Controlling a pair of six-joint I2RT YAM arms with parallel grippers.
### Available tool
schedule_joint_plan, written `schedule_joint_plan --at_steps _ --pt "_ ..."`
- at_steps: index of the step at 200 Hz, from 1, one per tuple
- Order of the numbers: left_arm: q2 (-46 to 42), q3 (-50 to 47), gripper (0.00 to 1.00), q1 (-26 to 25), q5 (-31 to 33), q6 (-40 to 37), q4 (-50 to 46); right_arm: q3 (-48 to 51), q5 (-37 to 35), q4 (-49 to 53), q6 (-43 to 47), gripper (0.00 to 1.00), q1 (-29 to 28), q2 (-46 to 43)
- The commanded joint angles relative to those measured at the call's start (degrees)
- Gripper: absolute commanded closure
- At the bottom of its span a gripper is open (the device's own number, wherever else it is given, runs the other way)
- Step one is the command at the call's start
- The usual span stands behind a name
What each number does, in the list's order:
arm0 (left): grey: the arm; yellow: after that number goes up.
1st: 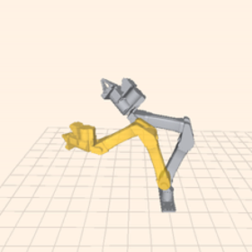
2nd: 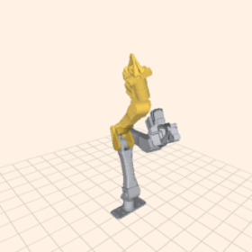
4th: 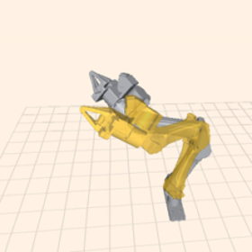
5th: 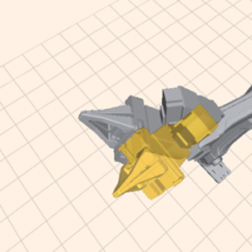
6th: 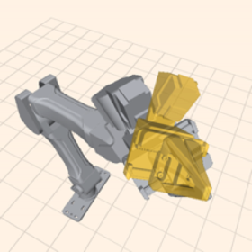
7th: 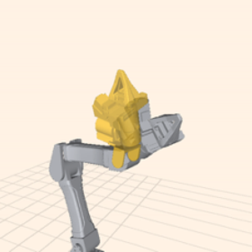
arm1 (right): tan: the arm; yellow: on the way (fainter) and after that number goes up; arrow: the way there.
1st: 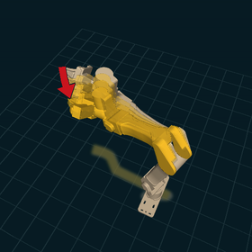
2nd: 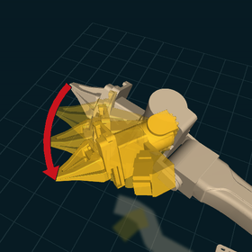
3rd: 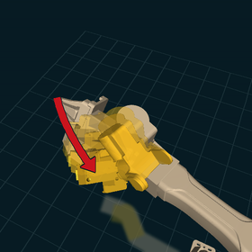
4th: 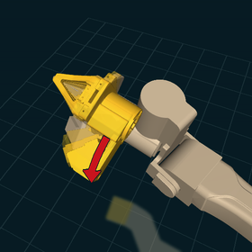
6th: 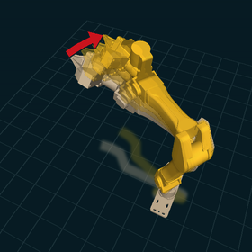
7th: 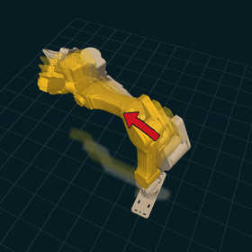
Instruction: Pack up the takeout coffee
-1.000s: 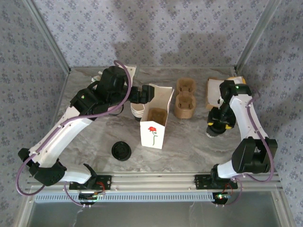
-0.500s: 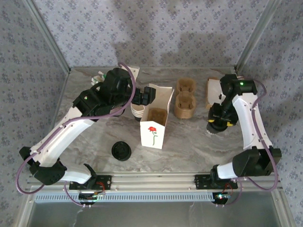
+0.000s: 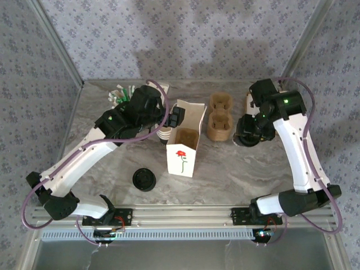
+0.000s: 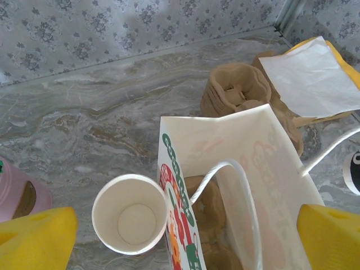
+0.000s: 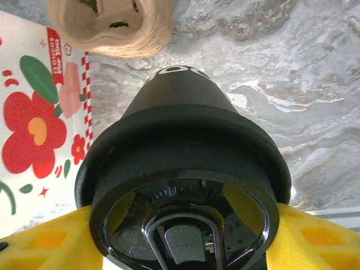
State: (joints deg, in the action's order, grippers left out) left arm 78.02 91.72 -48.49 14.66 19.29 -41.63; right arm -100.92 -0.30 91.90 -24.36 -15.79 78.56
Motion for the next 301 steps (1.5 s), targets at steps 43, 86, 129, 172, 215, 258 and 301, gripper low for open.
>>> schedule_joint_plan --at_steps 43,86,129,172,215,258,301 --pt "0.1 -1.4 0.1 0.2 0.1 -0.9 6.2 -1.5 4.3 11.0 -6.1 0.38 -6.3 -1.6" --pt "2.4 -2.3 0.23 0.5 -0.1 -0.5 7.8 -4.8 6.7 11.0 -6.6 0.39 -7.9 -1.5" --pt "5.6 0.3 0.41 0.8 -0.5 0.0 8.8 -10.3 9.0 11.2 -7.4 0.4 -8.1 0.0" --pt "9.2 4.4 0.56 1.6 -0.3 0.3 8.9 -14.1 10.3 11.2 -7.5 0.41 -7.9 1.3" --pt "12.7 8.5 0.64 1.9 0.0 0.7 9.2 -14.9 11.9 11.2 -7.5 0.41 -7.9 1.0" --pt "13.9 10.1 0.64 2.4 0.0 2.0 9.0 -14.7 13.4 11.2 -8.2 0.42 -8.6 0.0" --pt "13.1 11.1 0.56 3.0 0.1 1.1 8.4 -11.9 13.3 11.2 -10.5 0.43 -11.9 -2.3"
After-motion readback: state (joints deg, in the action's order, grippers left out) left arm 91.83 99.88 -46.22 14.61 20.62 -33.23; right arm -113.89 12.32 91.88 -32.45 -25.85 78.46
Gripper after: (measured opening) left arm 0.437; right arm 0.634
